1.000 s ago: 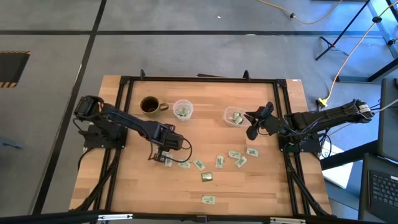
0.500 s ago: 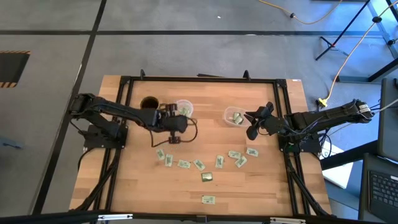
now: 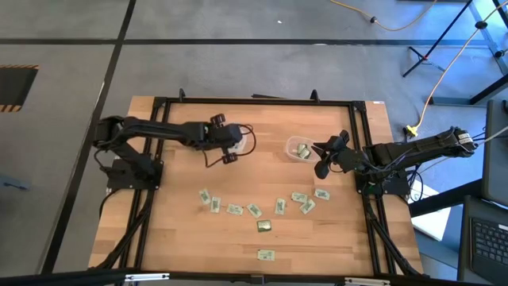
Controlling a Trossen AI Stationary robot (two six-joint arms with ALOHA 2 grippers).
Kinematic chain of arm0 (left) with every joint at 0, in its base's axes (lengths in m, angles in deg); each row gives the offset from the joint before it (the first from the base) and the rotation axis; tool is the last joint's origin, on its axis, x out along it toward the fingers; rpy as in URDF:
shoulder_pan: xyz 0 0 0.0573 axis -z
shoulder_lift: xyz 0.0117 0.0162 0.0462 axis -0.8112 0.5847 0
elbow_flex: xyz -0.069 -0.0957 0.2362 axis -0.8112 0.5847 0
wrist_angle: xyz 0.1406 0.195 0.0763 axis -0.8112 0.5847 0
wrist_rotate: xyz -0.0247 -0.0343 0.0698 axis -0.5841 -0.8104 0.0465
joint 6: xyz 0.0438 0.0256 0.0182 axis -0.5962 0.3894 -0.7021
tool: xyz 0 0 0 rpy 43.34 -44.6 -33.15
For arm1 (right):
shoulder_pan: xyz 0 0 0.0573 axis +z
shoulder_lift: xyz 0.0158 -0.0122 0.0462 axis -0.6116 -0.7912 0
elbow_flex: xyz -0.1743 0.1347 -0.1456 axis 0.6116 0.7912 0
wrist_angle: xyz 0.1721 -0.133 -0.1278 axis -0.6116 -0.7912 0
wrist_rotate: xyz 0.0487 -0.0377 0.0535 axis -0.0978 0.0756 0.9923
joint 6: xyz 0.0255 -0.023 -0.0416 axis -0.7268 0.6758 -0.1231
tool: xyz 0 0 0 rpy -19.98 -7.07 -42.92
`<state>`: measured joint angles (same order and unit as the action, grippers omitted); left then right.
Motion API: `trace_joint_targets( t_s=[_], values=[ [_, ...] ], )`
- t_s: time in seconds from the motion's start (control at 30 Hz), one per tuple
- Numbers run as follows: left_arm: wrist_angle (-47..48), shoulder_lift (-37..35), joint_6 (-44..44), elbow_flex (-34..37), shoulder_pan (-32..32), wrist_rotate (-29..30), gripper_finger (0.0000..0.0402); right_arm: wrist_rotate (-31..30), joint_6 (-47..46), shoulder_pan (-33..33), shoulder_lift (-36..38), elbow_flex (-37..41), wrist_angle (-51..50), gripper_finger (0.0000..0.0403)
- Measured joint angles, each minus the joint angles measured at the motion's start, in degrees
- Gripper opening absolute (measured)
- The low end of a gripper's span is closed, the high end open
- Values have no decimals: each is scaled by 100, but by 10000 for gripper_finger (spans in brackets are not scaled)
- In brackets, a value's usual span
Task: Pick and place items into bin
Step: Put the white stevia packet into the left transparent bin
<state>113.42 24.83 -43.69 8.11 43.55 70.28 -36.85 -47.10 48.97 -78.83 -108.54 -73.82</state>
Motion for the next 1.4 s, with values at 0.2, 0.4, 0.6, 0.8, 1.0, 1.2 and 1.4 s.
trace_joint_targets(
  t_s=[0.2, 0.4, 0.6, 0.8, 1.0, 1.2, 1.4],
  values=[
    [-59, 343, -64, 0, -134, -21, 3, 0, 0, 0, -1, 0, -11, 67],
    [-74, 458, -218, 0, -147, -111, 7, 0, 0, -2, -1, 0, -9, 67],
    [-62, 456, -265, 0, -145, -403, 35, 0, 0, -2, -1, -1, -9, 67],
    [411, 336, -307, -229, -145, 64, 58, 0, 0, -1, -1, 1, -7, 67],
    [1180, -45, -289, -621, -19, -49, 63, 0, 0, -1, -1, -1, -4, 67],
    [1964, -411, -241, -623, 471, -1057, 67, 1, -6, 0, -1, 1, -4, 67],
    [2493, -637, 576, -327, 1237, -2385, 76, 2, -17, 1, -1, -1, -7, 67]
  ],
)
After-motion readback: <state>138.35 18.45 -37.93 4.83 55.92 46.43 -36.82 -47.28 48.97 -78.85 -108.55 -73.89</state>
